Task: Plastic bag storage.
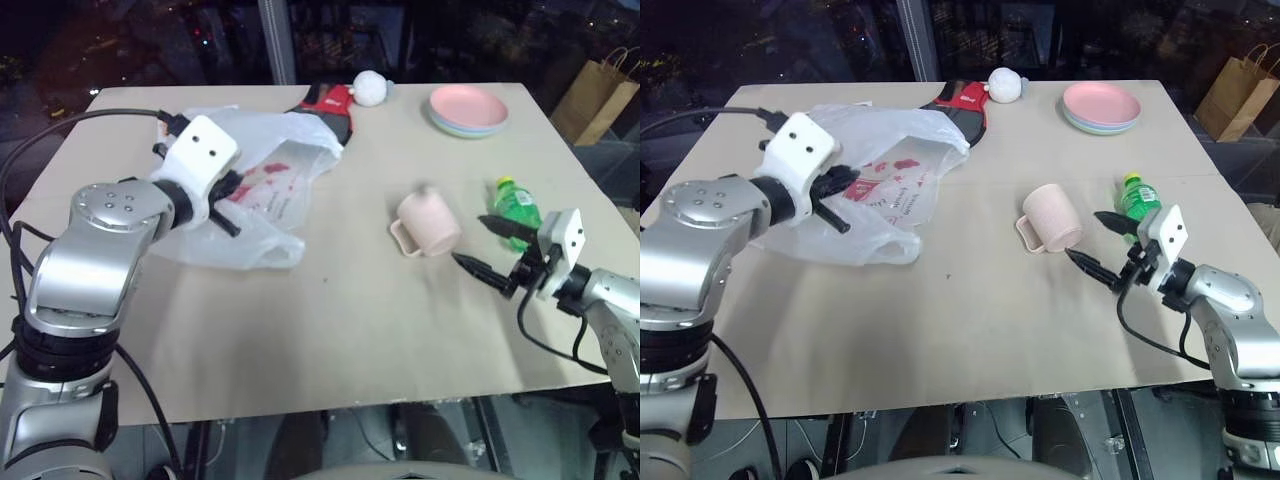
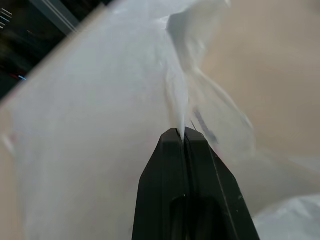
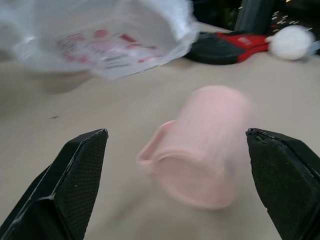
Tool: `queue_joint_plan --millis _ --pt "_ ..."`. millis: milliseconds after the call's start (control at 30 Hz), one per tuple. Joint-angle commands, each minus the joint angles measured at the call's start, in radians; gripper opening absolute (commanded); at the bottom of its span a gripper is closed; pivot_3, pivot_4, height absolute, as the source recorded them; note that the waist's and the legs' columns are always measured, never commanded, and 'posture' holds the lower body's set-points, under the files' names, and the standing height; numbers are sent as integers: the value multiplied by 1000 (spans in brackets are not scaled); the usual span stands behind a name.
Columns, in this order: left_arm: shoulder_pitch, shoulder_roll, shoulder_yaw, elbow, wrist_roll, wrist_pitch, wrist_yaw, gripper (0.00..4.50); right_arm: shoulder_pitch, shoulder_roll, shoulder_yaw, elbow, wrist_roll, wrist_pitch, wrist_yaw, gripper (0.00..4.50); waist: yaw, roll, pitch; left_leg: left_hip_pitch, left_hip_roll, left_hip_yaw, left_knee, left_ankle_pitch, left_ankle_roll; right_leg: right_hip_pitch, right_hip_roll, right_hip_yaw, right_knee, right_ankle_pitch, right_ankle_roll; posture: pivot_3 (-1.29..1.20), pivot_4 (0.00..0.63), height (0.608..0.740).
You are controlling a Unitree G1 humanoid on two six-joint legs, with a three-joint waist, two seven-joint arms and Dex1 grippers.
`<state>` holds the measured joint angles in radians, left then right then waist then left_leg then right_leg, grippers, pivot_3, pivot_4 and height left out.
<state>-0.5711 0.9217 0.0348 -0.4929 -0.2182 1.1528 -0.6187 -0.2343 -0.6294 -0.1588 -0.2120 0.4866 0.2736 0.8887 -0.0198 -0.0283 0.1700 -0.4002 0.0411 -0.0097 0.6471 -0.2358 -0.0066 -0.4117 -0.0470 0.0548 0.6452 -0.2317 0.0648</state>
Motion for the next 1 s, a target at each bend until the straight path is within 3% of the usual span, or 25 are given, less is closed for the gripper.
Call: queue_joint_plan --millis 33,233,433,667,1000 --pt "-22 10 56 -39 -19 29 9 29 -64 -52 120 -143 -59 30 29 4500 1 0 0 0 0 0 0 0 0 0 0 0 0 0 0 0 150 740" --pt "-8 -46 51 -77 -42 73 54 29 -183 -49 276 -177 -260 267 -199 4500 8 -1 1 -2 0 -1 2 0 0 0 0 -1 0 0 0 0 150 740" --pt "5 -57 65 -79 -50 86 83 29 -222 -65 363 -274 -185 436 -108 4500 6 -2 2 -4 0 -2 3 0 0 -1 0 -2 0 0 0 0 150 740" --pt "-12 -45 73 -72 -69 88 84 29 -329 79 499 -28 -329 606 -283 4500 0 -3 2 -4 0 -2 3 0 0 -1 0 -2 1 0 0 0 150 740" --pt "10 13 126 -98 -96 106 81 29 -430 233 521 92 -431 747 -440 4500 0 -4 2 -3 0 -2 2 0 0 -2 0 -2 2 0 0 0 150 740"
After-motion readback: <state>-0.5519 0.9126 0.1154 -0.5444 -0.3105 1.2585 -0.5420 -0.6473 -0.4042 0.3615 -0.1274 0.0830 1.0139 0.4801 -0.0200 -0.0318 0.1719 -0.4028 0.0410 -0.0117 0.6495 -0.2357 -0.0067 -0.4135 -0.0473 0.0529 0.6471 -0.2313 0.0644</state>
